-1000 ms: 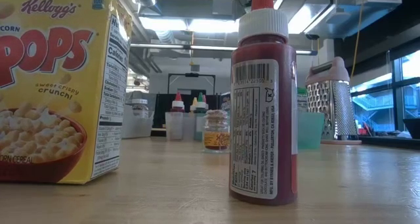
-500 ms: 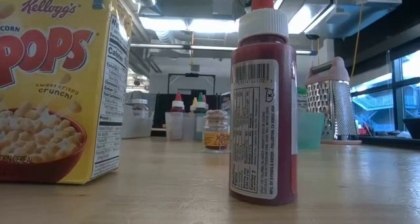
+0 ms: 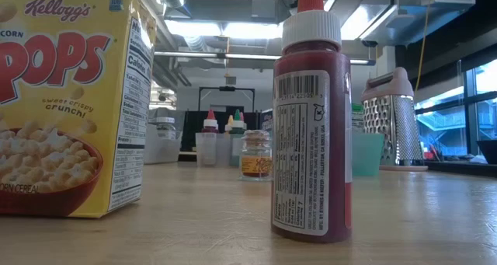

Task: Pick & Place Kitchen Items
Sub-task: Put the bottom transparent spice bottle into the gray bin

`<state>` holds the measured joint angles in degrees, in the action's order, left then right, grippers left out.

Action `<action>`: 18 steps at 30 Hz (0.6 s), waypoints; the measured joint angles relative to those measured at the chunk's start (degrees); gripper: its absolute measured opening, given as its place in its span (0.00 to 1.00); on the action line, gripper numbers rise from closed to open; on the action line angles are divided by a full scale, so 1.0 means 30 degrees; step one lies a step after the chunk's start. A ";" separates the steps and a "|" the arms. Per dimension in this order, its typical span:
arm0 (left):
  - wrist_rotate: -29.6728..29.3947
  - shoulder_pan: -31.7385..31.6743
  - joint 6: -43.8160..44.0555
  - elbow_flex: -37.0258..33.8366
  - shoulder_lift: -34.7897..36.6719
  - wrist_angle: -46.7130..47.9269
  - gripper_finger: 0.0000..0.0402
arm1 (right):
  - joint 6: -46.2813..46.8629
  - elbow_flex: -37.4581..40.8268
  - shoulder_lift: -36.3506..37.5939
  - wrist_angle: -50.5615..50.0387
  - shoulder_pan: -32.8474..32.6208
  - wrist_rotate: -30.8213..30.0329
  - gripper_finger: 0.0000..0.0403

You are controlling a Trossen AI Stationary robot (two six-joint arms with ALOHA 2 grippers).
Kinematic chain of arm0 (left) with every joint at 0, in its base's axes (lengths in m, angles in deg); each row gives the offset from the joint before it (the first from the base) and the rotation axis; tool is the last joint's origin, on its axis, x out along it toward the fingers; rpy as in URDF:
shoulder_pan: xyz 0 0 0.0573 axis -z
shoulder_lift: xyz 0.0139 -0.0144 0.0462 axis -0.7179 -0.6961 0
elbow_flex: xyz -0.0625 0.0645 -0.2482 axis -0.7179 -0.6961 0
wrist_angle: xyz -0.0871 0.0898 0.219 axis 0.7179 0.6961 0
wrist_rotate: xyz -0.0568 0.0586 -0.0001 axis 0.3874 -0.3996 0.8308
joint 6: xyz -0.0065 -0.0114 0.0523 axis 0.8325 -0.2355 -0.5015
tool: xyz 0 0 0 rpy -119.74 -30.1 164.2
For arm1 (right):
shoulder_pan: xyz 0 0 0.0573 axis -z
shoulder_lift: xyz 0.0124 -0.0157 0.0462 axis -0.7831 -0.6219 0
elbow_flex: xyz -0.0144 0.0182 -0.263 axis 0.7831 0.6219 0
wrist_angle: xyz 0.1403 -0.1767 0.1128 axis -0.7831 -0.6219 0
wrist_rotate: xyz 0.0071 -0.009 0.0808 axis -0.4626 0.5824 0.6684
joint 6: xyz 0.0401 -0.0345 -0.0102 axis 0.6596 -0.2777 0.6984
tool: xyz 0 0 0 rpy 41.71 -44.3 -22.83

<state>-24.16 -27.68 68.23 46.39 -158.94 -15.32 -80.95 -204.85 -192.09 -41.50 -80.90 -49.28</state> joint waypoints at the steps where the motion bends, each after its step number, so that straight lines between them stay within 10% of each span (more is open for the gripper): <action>1: 0.0035 0.0005 0.0000 0.0000 0.0000 0.0033 0.48 | -0.0003 0.0000 0.0000 -0.0018 -0.0015 -0.0008 0.47; 18: -0.0108 0.0165 0.2172 -0.0022 0.0018 0.1452 0.62 | 0.0096 0.0036 0.0066 -0.0389 -0.0395 -0.0052 0.47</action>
<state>-24.48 -27.18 74.75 46.33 -158.89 -10.96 -80.66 -204.74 -191.90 -42.67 -82.09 -49.43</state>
